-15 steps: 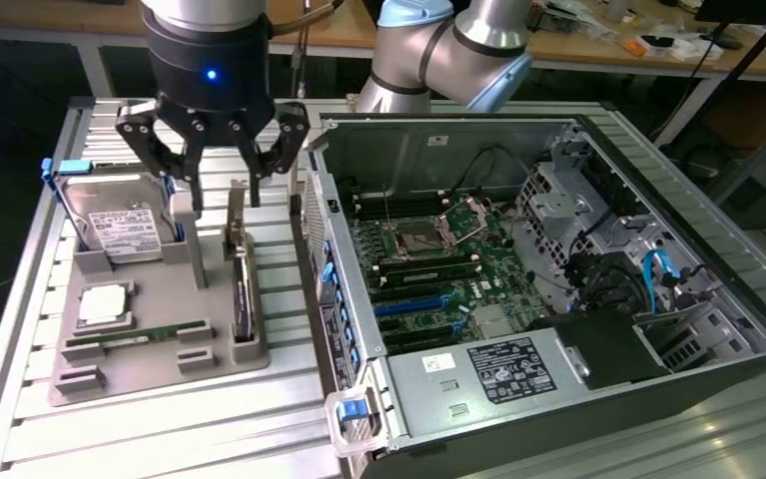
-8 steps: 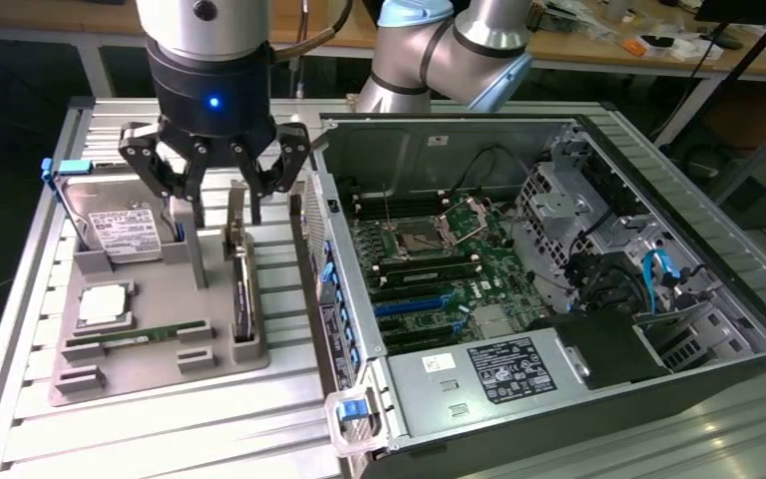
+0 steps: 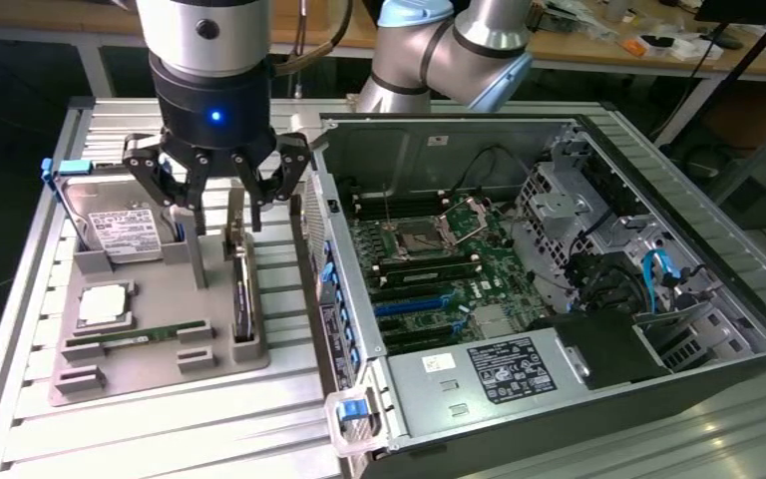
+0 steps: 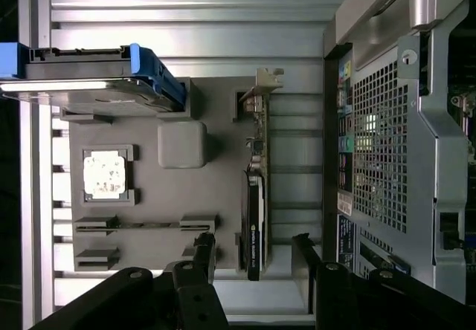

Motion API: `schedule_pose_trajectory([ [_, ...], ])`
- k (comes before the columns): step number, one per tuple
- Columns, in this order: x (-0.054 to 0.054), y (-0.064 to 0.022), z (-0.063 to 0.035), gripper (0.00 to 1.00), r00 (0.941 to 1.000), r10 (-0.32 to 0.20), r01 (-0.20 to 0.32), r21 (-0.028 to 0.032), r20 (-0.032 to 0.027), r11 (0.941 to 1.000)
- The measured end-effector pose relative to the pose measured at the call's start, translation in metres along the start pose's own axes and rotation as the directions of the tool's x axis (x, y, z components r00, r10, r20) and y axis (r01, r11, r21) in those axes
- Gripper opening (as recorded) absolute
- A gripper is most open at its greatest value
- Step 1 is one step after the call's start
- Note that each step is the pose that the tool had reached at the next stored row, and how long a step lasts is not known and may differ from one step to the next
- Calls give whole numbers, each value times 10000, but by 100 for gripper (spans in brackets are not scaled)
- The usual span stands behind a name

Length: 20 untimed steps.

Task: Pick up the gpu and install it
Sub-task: 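Reach for the gpu, then pick up the gpu and move the gpu toward the slot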

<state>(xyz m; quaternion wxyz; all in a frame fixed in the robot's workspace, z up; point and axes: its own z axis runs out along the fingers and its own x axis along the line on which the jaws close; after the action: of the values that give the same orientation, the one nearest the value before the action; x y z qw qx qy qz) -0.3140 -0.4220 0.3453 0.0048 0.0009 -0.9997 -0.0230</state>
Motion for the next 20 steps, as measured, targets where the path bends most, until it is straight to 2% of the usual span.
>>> schedule_pose_trajectory([
  [6,1,9,-123,54,10000,0,0,-1,2,10000],
  [20,1,11,-127,54,10000,0,0,-4,4,10000],
])
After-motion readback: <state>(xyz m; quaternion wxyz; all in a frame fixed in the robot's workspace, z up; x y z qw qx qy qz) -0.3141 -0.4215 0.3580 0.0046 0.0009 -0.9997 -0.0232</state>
